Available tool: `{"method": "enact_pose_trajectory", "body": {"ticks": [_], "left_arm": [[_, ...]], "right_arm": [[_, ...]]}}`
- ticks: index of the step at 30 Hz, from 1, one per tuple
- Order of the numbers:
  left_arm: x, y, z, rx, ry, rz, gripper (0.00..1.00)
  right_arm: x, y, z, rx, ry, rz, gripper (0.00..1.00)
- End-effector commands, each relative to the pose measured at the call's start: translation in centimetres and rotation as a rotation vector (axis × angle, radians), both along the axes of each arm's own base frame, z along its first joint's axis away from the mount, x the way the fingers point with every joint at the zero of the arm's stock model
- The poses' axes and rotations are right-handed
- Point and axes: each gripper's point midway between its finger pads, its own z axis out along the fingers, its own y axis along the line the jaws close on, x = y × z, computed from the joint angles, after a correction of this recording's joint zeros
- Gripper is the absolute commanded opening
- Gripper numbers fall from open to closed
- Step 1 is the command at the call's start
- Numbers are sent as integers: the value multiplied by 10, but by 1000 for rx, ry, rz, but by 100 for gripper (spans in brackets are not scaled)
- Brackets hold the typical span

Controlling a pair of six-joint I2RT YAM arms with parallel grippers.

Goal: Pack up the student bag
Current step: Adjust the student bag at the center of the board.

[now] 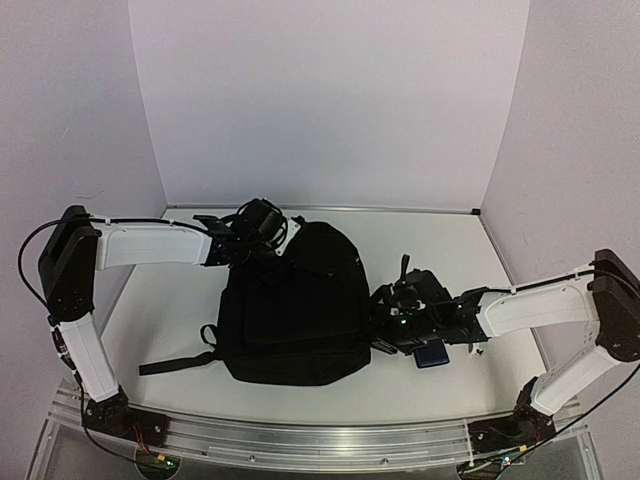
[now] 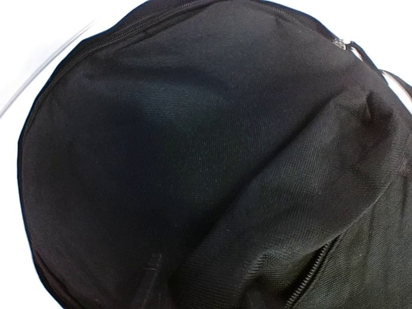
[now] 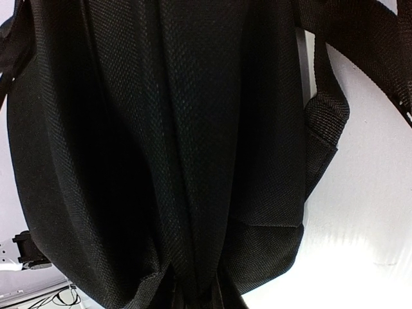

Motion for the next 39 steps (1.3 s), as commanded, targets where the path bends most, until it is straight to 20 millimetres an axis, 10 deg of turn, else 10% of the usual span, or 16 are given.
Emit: {"method": "enact_pose_trajectory", "body": {"ticks": [1, 6, 21, 27, 39], "left_arm": [[14, 4, 11, -7, -42, 54, 22], [7, 10, 12, 1, -27, 49, 0], [-88, -4, 22, -312, 389, -48, 0], [-105, -18, 38, -518, 509, -21, 0], [-72, 50, -18, -656, 588, 420, 0]], "right_arm": [[11, 3, 8, -2, -44, -33, 8], [28, 2, 16, -20, -93, -78, 0], [176, -40, 14, -188, -278, -163, 0], [240, -43, 43, -199, -378, -177, 0], [225, -80, 121, -377, -489, -228, 67]]}}
